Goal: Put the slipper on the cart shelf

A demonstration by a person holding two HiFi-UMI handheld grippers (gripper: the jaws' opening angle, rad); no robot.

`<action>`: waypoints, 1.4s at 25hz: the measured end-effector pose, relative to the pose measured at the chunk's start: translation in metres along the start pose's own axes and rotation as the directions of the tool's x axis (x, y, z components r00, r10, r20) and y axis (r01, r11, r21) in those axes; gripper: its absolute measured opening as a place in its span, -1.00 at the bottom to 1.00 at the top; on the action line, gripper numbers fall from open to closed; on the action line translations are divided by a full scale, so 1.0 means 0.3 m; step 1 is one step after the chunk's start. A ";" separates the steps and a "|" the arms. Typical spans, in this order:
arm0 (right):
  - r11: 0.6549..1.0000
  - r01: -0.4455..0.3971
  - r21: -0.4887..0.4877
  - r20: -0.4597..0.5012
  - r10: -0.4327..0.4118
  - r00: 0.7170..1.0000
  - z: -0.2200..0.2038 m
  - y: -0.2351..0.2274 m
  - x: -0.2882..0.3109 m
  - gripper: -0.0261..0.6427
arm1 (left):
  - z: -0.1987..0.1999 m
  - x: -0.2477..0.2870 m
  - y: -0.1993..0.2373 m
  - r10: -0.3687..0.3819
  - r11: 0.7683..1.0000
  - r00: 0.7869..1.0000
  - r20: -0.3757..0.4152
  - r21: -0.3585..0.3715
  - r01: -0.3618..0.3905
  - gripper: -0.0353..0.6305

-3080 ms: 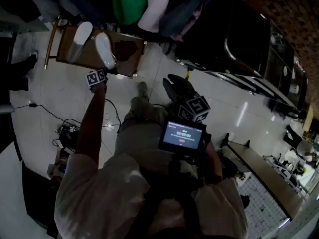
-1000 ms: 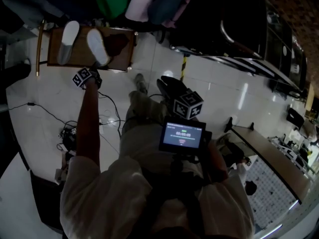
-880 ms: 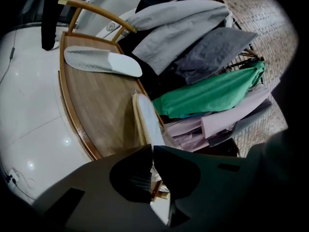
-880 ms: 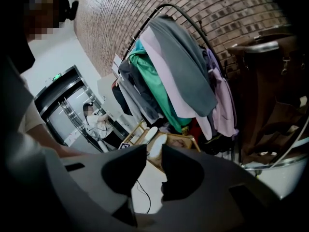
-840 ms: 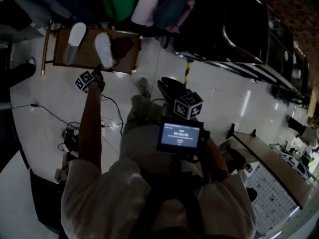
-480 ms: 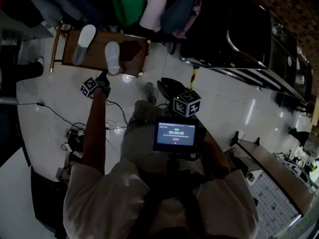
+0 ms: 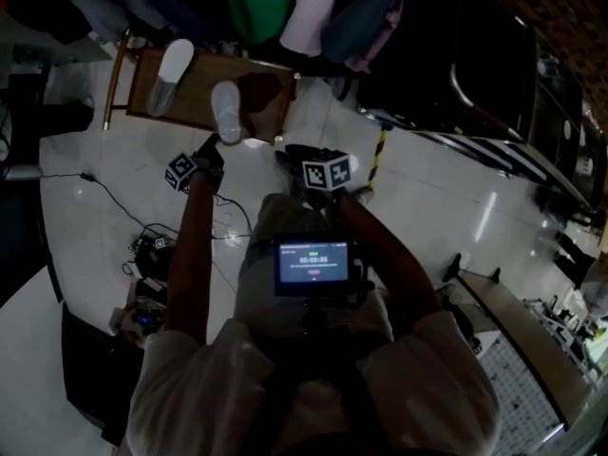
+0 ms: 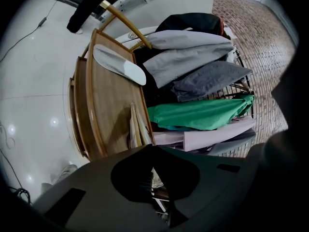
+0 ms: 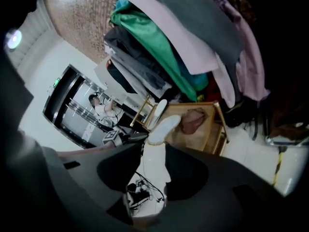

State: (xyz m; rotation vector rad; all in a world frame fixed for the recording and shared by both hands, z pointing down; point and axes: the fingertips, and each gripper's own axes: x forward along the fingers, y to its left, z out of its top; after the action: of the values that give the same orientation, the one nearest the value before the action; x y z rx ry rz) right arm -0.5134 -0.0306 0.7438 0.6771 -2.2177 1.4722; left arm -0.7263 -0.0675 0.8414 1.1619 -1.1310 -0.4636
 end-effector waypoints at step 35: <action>0.895 -0.278 0.349 0.175 0.229 0.958 0.163 0.107 0.173 -0.74 | -0.252 -0.158 -0.388 -0.120 0.969 0.980 -0.157 0.196 0.150 -0.88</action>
State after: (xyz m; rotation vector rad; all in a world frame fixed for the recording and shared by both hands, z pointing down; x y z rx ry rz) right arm -0.5770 -0.0744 0.7314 0.6262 -2.2083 2.0705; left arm -0.6515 -0.0390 0.7187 1.4389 -0.9948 -0.3649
